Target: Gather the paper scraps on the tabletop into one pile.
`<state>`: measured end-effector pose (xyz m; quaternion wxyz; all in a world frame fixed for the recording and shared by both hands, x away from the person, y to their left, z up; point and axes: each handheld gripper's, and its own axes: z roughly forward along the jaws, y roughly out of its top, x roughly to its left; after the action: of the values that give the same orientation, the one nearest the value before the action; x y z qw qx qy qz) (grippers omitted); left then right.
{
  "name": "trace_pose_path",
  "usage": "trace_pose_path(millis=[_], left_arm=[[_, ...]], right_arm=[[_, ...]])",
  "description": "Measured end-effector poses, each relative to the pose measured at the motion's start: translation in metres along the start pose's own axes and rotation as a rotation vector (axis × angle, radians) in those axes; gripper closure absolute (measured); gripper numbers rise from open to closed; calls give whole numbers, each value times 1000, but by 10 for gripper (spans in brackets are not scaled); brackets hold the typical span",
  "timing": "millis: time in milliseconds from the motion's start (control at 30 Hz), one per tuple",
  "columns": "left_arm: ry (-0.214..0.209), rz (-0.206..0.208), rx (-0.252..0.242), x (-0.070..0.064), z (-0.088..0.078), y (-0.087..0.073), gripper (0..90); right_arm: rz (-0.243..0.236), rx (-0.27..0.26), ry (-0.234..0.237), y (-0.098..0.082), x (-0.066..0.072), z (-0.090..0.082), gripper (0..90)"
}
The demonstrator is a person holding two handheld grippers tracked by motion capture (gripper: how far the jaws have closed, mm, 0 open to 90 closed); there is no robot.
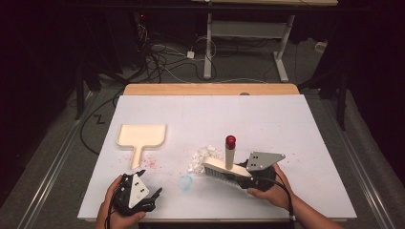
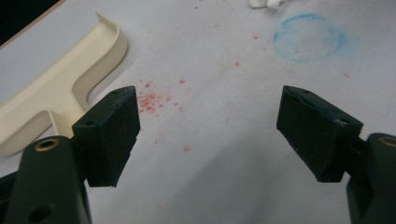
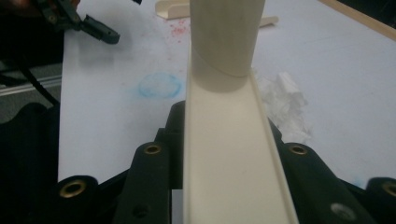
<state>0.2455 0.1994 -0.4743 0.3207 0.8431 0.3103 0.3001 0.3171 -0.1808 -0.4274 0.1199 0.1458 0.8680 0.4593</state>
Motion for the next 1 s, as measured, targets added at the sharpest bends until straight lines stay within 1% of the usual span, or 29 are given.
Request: trace_pose_path(millis=[67, 100, 133, 200, 267, 333, 400, 467, 500, 533, 600, 667, 700, 733, 800, 867, 900, 933, 967, 1000], left_arm=[[1, 0, -1, 0, -1, 0, 207], [1, -1, -3, 0, -1, 0, 207], [2, -1, -2, 0, -1, 0, 207], [3, 1, 0, 0, -1, 1, 207], [4, 6, 3, -1, 0, 1, 207], [4, 9, 3, -1, 0, 2, 207], [4, 8, 4, -1, 0, 2, 207], [1, 5, 5, -1, 1, 2, 207], [1, 6, 7, -1, 1, 2, 207], [0, 6, 8, -1, 2, 2, 207], [-4, 10, 10, -2, 3, 2, 207], [-5, 12, 13, -2, 3, 2, 206], [-8, 11, 12, -2, 4, 2, 207], [-9, 9, 14, -2, 4, 2, 207], [-9, 10, 17, -2, 5, 2, 206], [-14, 12, 21, -2, 5, 2, 207], [-14, 11, 21, -2, 5, 2, 207], [-13, 9, 20, -2, 5, 2, 207], [-13, 7, 20, -2, 5, 1, 207], [-14, 5, 20, -1, 5, 1, 207]], right_arm=[[-20, 11, -9, 0, 5, -6, 676], [-15, 12, -7, 0, 8, -10, 676], [-16, 6, -3, 0, 9, -14, 676], [-18, -12, -16, 1, 10, -23, 676], [-5, -33, -30, 3, 9, -32, 676], [2, -63, -60, 5, 6, -40, 675], [20, -89, -84, 6, 2, -45, 675], [32, -107, -120, 7, -2, -48, 675], [41, -113, -126, 7, -5, -47, 675], [44, -113, -144, 8, -8, -46, 676], [23, -117, -189, 10, -16, -41, 675], [11, -105, -242, 11, -25, -31, 676], [11, -101, -258, 11, -30, -26, 676], [16, -95, -261, 11, -36, -19, 676], [2, -72, -305, 10, -45, -5, 676], [-8, -49, -329, 9, -56, 11, 675], [2, -45, -341, 8, -61, 19, 676], [19, -40, -336, 7, -66, 26, 676], [25, -40, -335, 6, -68, 33, 676], [10, -34, -347, 5, -70, 39, 676]])
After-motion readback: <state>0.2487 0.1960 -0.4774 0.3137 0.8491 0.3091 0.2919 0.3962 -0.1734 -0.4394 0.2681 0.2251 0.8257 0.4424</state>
